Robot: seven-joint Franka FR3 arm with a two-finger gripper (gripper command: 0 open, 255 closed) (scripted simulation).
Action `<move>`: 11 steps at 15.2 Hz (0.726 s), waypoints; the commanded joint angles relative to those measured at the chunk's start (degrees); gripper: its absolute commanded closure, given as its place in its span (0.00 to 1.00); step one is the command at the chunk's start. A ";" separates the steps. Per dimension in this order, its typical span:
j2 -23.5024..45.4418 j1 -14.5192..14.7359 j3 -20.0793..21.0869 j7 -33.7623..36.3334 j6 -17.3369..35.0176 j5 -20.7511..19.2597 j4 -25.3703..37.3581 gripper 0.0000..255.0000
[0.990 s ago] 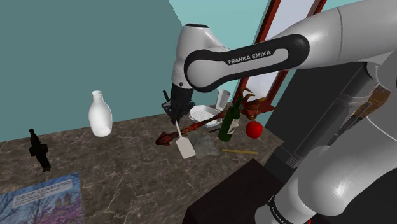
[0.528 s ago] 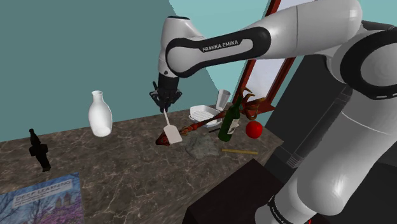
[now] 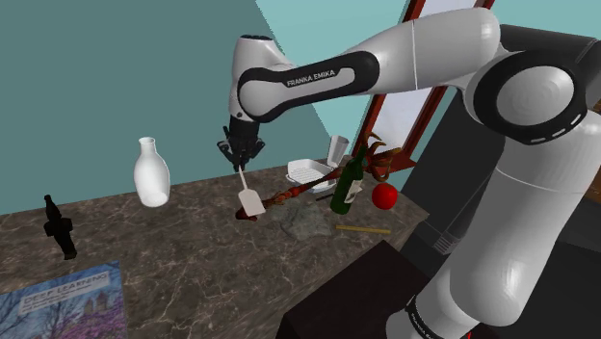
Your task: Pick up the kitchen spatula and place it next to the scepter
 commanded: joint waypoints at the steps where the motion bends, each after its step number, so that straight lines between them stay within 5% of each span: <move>1: 0.57 0.07 -0.05 0.25 1.40 -0.28 -0.84 1.00; 11: 4.03 0.41 -0.55 1.51 8.11 -1.95 -4.29 1.00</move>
